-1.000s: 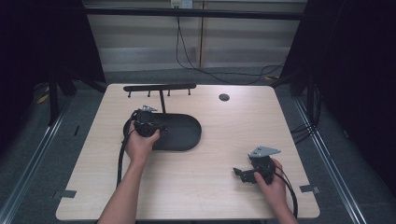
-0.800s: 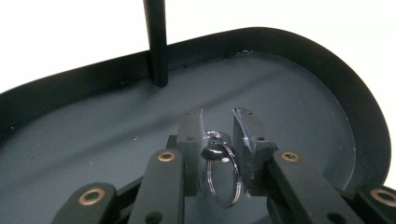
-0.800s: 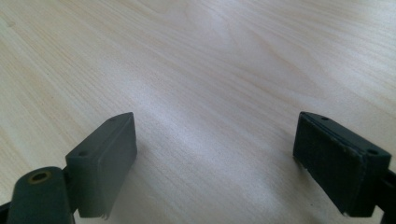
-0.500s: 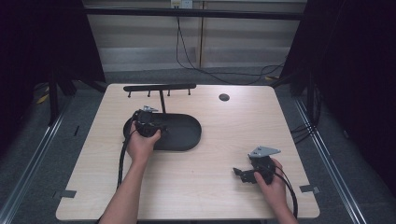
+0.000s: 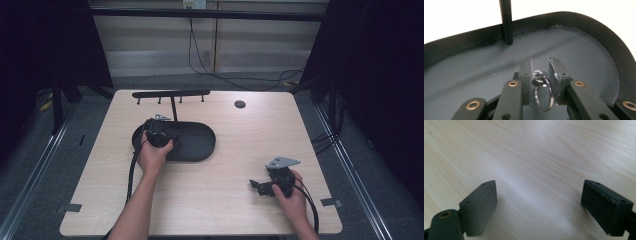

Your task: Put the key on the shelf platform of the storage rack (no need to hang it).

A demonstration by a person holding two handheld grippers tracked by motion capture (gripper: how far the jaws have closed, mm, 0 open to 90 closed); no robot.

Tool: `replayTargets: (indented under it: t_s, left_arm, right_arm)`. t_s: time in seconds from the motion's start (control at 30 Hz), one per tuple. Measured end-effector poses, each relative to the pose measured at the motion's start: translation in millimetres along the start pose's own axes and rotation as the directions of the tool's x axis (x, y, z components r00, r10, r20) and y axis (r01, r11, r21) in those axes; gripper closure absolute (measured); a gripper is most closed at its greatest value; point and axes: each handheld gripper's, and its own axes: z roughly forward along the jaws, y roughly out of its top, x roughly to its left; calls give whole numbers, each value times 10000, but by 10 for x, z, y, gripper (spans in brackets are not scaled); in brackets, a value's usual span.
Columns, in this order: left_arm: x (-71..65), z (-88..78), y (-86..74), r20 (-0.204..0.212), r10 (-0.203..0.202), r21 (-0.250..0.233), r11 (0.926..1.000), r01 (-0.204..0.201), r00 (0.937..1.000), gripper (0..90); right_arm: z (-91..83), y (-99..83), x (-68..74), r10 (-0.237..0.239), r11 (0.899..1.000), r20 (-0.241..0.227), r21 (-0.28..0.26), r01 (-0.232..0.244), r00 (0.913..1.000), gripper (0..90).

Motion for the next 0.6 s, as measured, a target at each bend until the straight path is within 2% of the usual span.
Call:
replayTargets:
  t_s: [0.23, 0.37, 0.6]
  left_arm:
    - [7, 21, -14, -66, -20, 5, 10000, 20, 10000, 732]
    - [18, 42, -32, -104, -6, 169, 9999, 8, 9999, 731]
    - [39, 84, -86, -103, -170, 268, 9995, 173, 9998, 730]
  right_arm:
    - [0, 0, 0, -3, 10000, 1, -3, 3, 10000, 131]
    - [2, 0, -2, -26, 10000, -2, -21, 26, 10000, 130]
    - [0, 0, 0, -2, 10000, 0, -3, 2, 10000, 130]
